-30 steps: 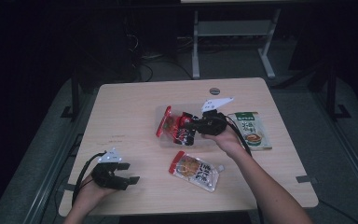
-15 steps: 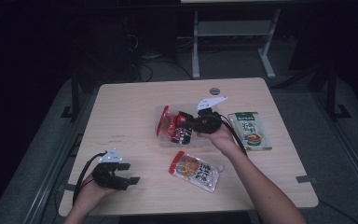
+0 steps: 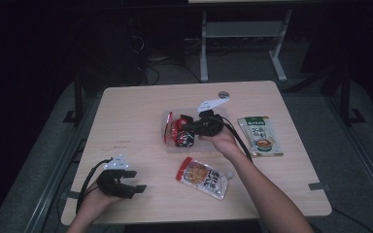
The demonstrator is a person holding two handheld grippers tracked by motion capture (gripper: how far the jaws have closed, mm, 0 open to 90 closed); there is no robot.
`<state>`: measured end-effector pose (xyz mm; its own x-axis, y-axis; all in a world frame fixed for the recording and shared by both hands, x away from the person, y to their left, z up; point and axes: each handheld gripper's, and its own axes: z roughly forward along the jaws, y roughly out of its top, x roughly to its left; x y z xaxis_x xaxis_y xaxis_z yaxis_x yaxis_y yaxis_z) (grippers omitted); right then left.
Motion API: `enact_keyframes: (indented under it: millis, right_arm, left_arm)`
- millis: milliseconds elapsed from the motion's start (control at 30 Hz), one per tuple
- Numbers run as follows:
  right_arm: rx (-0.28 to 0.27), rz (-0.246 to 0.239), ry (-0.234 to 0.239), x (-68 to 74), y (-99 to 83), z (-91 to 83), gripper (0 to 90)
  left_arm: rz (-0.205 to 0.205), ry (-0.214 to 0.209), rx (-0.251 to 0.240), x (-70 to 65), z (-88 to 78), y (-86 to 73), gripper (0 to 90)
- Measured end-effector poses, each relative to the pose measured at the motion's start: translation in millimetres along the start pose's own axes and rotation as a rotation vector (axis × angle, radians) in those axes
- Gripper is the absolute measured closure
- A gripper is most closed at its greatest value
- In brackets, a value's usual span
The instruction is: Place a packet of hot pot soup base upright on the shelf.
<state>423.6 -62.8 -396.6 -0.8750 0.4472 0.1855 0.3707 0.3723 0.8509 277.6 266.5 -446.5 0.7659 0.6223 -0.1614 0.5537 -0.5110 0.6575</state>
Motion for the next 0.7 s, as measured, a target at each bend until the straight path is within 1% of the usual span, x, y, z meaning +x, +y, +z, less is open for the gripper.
enact_keyframes:
  millis: [33,67,133,167,200,300,367,500,600,700]
  right_arm:
    - [0.002,-0.002,0.001,0.2,0.1,1.7,88.4]
    - [0.005,-0.002,0.004,0.6,0.2,3.6,88.4]
    - [0.007,-0.014,0.002,0.2,-0.1,7.4,88.4]
    - [0.006,-0.004,0.007,1.0,0.0,9.0,88.4]
    - [0.007,-0.014,0.004,0.3,-0.2,10.0,88.4]
    - [0.004,-0.016,0.004,-0.1,0.1,13.1,88.1]
    - [0.004,-0.006,0.009,1.0,0.3,15.0,87.8]
    - [0.002,-0.009,0.010,0.7,0.6,16.7,86.7]
    - [-0.002,0.008,0.012,0.1,0.2,17.1,82.1]
    - [0.000,0.001,0.004,1.4,-0.2,19.1,77.4]
  left_arm:
    - [-0.002,-0.001,-0.001,0.0,0.0,0.0,28.0]
    - [0.007,0.001,0.006,0.7,-0.5,0.1,28.0]
    - [0.005,0.001,0.004,0.8,-0.6,-0.1,28.0]
    - [0.005,0.001,0.005,0.8,-0.7,-0.1,28.0]
    - [0.004,0.001,0.005,0.8,-0.7,-0.1,28.0]
    - [0.005,-0.001,0.007,0.8,-0.4,-0.3,28.0]
    - [0.003,-0.004,0.010,0.7,0.2,-0.6,28.0]
    - [0.004,-0.005,0.012,0.9,0.5,-0.7,28.0]
    - [0.006,-0.006,0.017,0.9,0.6,-0.7,28.1]
    - [0.001,-0.008,0.015,0.5,1.3,-0.9,28.1]
